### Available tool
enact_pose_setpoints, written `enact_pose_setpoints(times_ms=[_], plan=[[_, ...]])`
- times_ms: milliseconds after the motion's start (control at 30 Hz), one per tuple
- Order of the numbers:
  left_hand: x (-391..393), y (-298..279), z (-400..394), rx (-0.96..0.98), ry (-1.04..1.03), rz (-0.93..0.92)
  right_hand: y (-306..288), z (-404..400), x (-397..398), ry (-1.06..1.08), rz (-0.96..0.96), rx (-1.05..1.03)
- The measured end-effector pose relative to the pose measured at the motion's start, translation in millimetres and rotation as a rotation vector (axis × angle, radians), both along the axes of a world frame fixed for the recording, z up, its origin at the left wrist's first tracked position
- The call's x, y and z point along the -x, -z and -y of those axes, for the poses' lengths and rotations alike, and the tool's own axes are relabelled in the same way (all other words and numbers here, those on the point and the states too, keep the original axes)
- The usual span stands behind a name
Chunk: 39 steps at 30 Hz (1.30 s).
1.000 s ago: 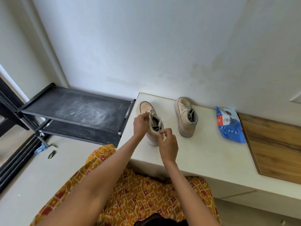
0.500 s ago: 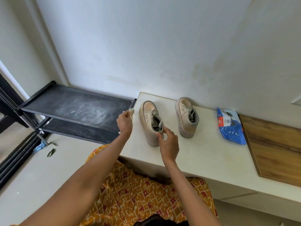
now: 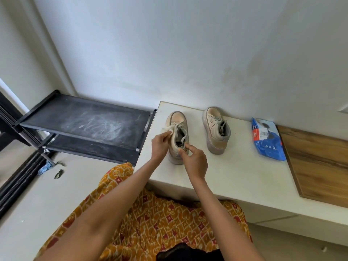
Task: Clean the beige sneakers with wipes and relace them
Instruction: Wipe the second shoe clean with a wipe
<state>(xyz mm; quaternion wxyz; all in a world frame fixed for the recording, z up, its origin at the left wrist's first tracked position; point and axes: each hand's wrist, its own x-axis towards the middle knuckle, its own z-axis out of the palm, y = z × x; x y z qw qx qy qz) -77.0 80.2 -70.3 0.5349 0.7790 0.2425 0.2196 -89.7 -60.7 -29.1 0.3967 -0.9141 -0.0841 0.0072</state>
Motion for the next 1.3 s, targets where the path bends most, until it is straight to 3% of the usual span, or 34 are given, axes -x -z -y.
enact_pose_setpoints(times_ms=[300,533,667,967,1100,1200,1300], plan=[[51,1,41,0.24,-0.095,0.017,-1,-2,6,0.006,0.003,-0.057],[37,-12,13,0.364,-0.261,0.005,2,19,-5,-0.095,-0.139,-0.282],[30,-11,21,0.357,-0.126,-0.067,-1,11,-1,-0.058,-0.146,-0.333],[74,-1,95,0.331,-0.256,-0.094,1,-7,18,0.044,-0.083,-0.346],[88,2,121,0.342,-0.113,-0.112,-1,-2,24,-0.011,-0.147,-0.362],[97,-2,120,0.375,-0.125,-0.078,8,14,30,-0.02,-0.17,-0.32],[98,-8,106,0.272,-0.068,-0.075,23,35,33,-0.013,-0.293,-0.362]])
